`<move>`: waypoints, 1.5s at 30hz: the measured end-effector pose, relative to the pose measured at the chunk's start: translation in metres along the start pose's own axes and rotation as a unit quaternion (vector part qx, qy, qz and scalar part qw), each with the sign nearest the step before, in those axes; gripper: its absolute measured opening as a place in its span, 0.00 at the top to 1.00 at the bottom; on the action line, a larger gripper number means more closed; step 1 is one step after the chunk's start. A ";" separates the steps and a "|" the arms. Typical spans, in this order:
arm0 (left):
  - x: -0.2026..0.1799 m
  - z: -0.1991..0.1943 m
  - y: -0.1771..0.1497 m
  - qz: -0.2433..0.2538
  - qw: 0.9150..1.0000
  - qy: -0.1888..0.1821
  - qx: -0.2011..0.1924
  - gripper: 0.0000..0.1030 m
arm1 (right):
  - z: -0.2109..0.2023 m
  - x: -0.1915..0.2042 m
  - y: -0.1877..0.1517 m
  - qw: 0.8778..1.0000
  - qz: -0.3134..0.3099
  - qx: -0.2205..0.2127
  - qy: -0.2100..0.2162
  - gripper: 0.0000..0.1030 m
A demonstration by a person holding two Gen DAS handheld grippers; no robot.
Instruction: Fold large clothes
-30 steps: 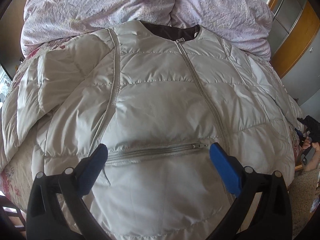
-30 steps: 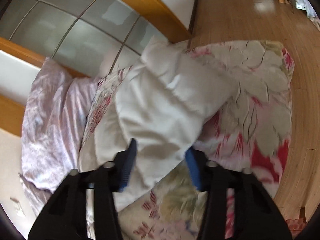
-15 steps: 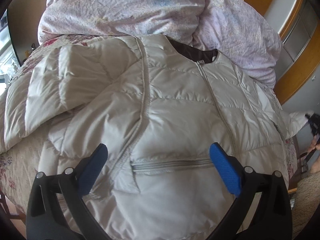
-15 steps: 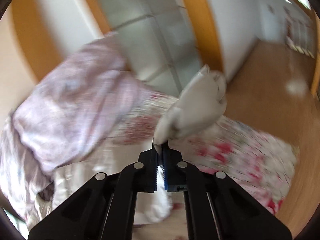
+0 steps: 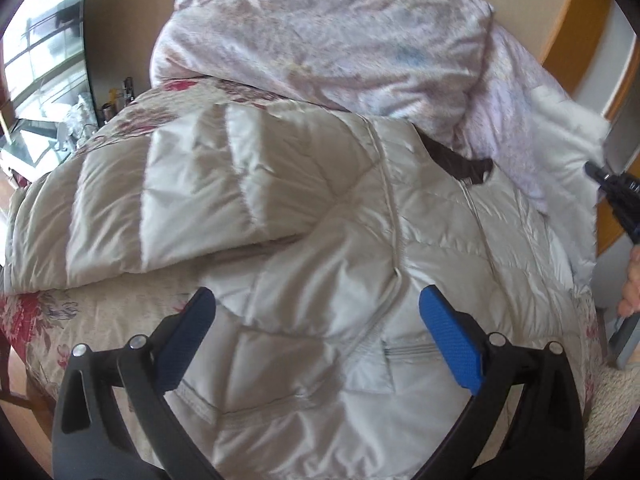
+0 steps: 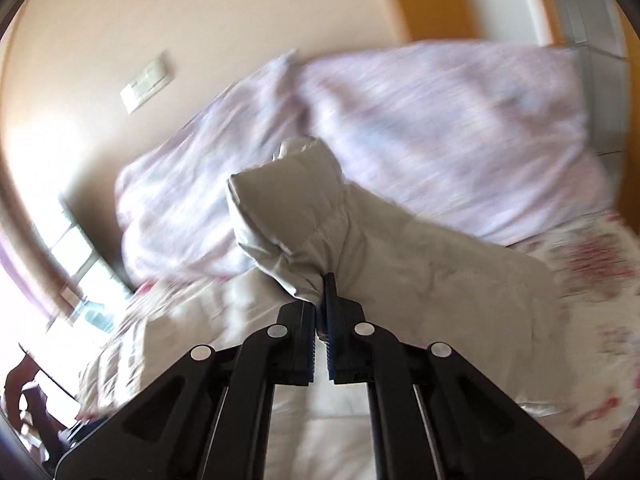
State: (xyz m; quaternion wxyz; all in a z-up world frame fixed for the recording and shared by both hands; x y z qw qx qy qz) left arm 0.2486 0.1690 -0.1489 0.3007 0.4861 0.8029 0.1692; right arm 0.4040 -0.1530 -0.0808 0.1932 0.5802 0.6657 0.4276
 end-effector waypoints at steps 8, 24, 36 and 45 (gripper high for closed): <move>0.055 -0.015 0.014 -0.050 0.998 0.014 -0.028 0.02 | 0.091 0.050 -0.091 0.988 -0.072 0.136 -0.021 0.95; 0.140 -0.021 0.015 -0.131 0.990 0.039 -0.033 0.02 | 0.076 0.054 -0.076 0.984 -0.102 0.127 -0.064 0.45; 0.177 -0.016 0.009 -0.217 0.976 0.015 -0.020 0.02 | 0.147 0.055 -0.102 0.966 -0.141 0.175 -0.129 0.45; 0.213 -0.012 0.015 -0.318 0.948 -0.003 -0.023 0.10 | 0.146 0.055 -0.104 0.972 -0.140 0.140 -0.124 0.44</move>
Point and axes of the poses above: each gripper's, at about its wrist camera, not at the fingertips, and z roughly the way its jaws point, x to its left, y to its top, the point moved 10 cm from there along z, roughly the way its jaws point, and after that the axes turned 7 degrees about -z, right-handed, at the moved point
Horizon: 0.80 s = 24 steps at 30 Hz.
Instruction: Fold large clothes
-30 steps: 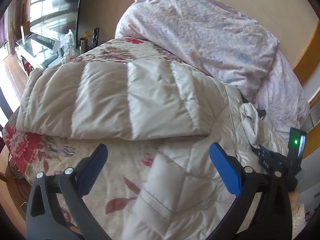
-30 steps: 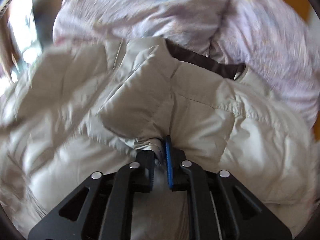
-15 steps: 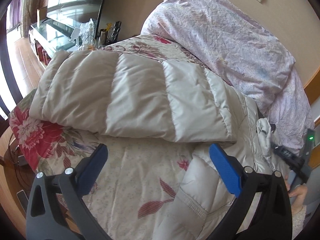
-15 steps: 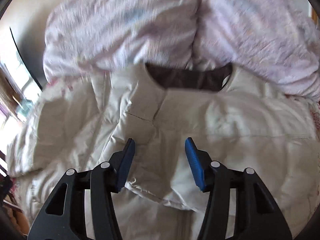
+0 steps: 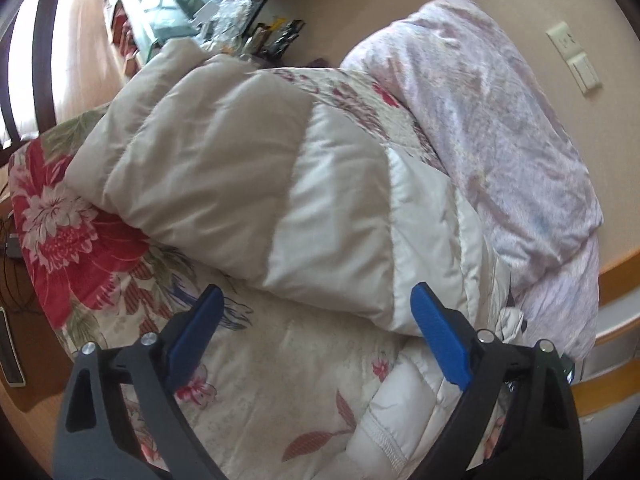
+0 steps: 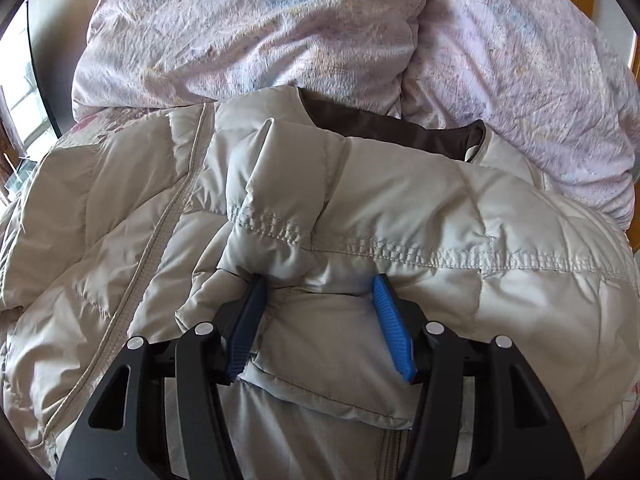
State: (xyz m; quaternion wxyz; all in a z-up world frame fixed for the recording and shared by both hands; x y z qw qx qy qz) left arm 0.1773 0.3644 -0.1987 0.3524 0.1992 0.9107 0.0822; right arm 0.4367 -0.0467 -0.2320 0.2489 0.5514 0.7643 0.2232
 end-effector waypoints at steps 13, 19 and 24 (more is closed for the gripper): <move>0.034 -0.002 0.036 -0.099 0.995 -0.003 -0.018 0.25 | -0.005 -0.001 -0.001 1.000 0.013 -0.015 0.012 0.43; 0.058 -0.001 0.054 -0.149 0.989 0.000 -0.027 0.71 | -0.005 0.000 0.000 1.000 0.018 -0.018 0.015 0.43; 0.061 0.003 0.065 -0.133 0.991 0.002 -0.026 0.90 | -0.006 0.000 0.000 1.000 0.019 -0.019 0.016 0.43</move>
Point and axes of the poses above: each gripper's, at about its wrist camera, not at the fingertips, and z roughly the way its jaws point, x to its left, y to its top, the point moved 10 cm from there along z, roughly the way its jaws point, and after that the axes turned 7 degrees about -z, right-handed, at the moved point
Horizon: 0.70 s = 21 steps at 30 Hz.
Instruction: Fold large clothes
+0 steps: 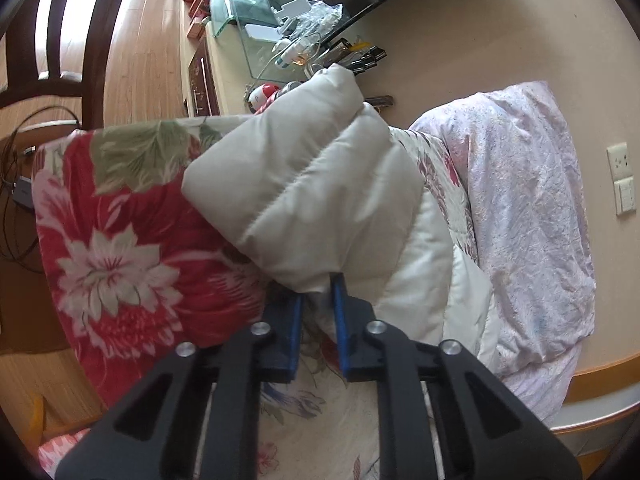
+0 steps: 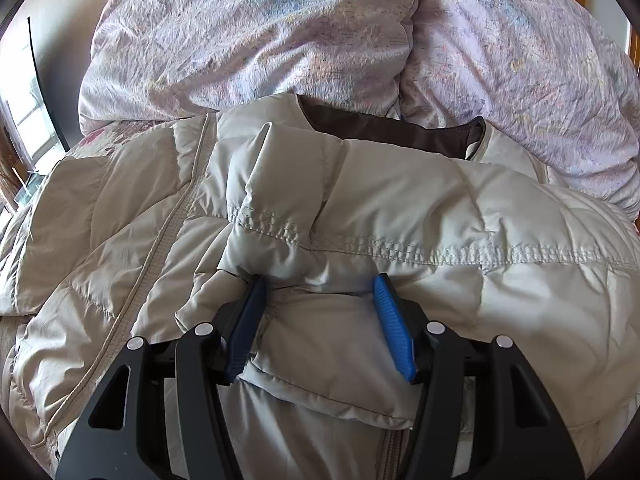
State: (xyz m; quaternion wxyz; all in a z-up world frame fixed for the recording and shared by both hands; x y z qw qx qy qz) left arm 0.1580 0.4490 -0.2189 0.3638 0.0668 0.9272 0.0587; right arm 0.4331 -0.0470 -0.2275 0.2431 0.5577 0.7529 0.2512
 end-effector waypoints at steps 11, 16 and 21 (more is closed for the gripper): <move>-0.149 -0.083 -0.023 0.190 0.975 -0.102 -0.055 0.96 | 0.000 0.001 0.001 1.000 0.006 -0.002 0.004 0.43; -0.227 -0.108 -0.081 0.280 0.944 -0.174 -0.032 0.96 | 0.001 0.003 0.002 1.000 -0.002 0.001 0.001 0.43; -0.282 -0.115 -0.162 0.355 0.906 -0.228 0.017 0.96 | 0.000 0.003 0.004 1.000 -0.012 0.013 0.013 0.43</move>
Point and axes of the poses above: each gripper's, at about its wrist camera, not at the fingertips, and z roughly the way its jaws point, x to its left, y to its top, the point moved 10 cm from there along z, roughly the way its jaws point, and after that the axes turned 7 degrees about -z, right-handed, at the moved point
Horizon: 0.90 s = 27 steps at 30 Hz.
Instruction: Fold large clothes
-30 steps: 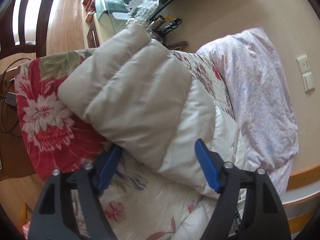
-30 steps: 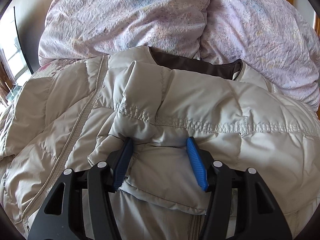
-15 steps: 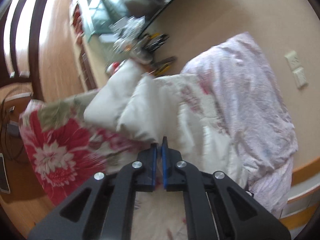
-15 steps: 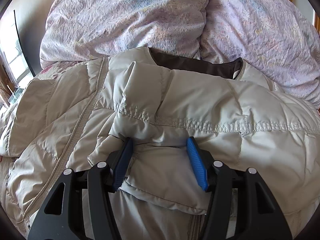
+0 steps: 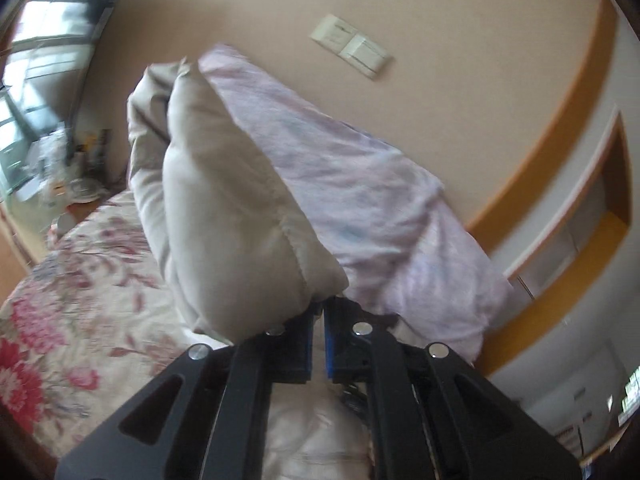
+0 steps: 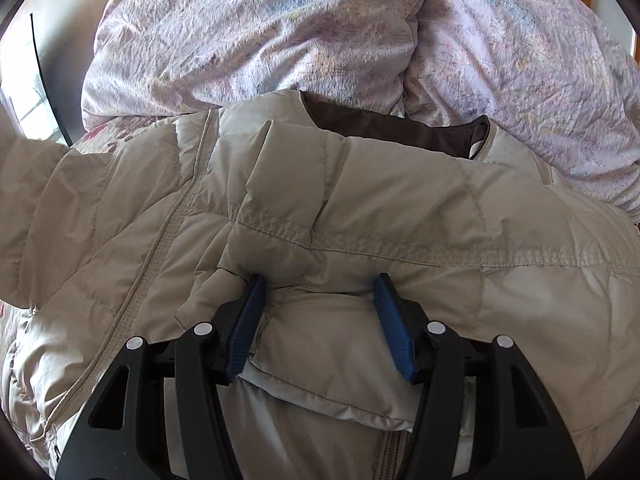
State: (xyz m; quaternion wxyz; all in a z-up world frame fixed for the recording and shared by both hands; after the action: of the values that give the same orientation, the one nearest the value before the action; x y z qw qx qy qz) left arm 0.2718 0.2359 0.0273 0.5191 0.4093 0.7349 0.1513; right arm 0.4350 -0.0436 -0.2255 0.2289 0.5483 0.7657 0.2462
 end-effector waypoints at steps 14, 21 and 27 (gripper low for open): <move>-0.116 0.095 -0.139 0.100 0.977 -0.087 0.166 0.96 | -0.093 -0.120 -0.029 0.990 0.129 -0.047 -0.026 0.34; -0.124 0.150 -0.247 0.152 0.944 -0.050 0.287 0.64 | -0.126 -0.170 -0.036 0.977 0.187 -0.086 -0.053 0.34; -0.110 0.129 -0.231 0.166 0.951 -0.053 0.255 0.28 | -0.137 -0.134 -0.019 0.984 0.135 -0.114 0.010 0.51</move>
State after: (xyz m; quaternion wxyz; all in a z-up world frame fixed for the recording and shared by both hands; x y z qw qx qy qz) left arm 0.2968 -0.0173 -0.1053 0.4033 0.6513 0.6424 0.0210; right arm 0.3752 -0.1941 -0.1207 0.2464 0.6147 0.6536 0.3663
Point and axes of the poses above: each gripper's, at about its wrist camera, not at the fingertips, and z roughly the way its jaws point, x to its left, y to its top, the point moved 10 cm from there along z, roughly the way its jaws point, and after that the axes turned 7 degrees about -z, right-handed, at the moved point
